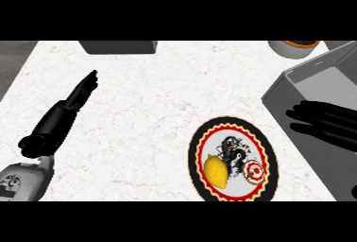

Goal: Pick the cupcake from the plate and place it in the cardboard box

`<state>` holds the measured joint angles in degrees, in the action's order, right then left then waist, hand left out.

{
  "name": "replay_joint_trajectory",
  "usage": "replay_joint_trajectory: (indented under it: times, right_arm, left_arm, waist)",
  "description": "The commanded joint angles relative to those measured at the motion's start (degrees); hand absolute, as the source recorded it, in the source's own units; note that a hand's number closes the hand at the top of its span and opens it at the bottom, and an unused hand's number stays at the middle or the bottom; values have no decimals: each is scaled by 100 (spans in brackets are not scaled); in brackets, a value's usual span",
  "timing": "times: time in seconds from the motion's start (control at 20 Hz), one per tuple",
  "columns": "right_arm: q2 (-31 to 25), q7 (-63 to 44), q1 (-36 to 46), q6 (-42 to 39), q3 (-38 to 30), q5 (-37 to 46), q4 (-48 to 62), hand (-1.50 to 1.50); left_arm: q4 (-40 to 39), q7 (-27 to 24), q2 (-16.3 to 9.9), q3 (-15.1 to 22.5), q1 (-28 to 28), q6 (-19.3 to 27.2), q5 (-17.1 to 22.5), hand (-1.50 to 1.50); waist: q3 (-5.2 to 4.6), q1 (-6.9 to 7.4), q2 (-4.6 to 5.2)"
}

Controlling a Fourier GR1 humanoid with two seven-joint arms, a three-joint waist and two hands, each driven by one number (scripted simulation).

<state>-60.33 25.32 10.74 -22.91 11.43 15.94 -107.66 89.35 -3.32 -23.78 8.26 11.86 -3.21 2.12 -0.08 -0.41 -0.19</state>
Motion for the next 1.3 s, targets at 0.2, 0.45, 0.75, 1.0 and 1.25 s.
replay_joint_trajectory:
  times: [0.2,0.45,0.75,1.0,1.25]
  right_arm:
    - [109,-1997,-138,-591,813,1107,-1795,-150]
    - [523,-2882,-529,-951,1381,1756,-2095,-150]
    - [1167,-3542,-774,-1595,1557,2088,-2630,-150]
    - [1760,-3463,-361,-1620,1770,2803,-1895,-150]
    - [2376,-3632,-298,-1541,2207,3539,-1547,-150]
  left_arm:
    - [-79,99,122,-42,151,-29,-131,0]
    - [-156,1,55,-226,150,-316,-31,0]
    - [-217,-268,226,-358,-73,-390,-231,0]
    - [-14,9,551,-249,29,-265,-451,0]
    - [-7,-243,429,-480,-204,-527,-438,0]
  waist:
    - [1,-3,1]
    - [5,13,14]
    - [6,14,10]
    - [9,52,16]
    - [8,76,17]
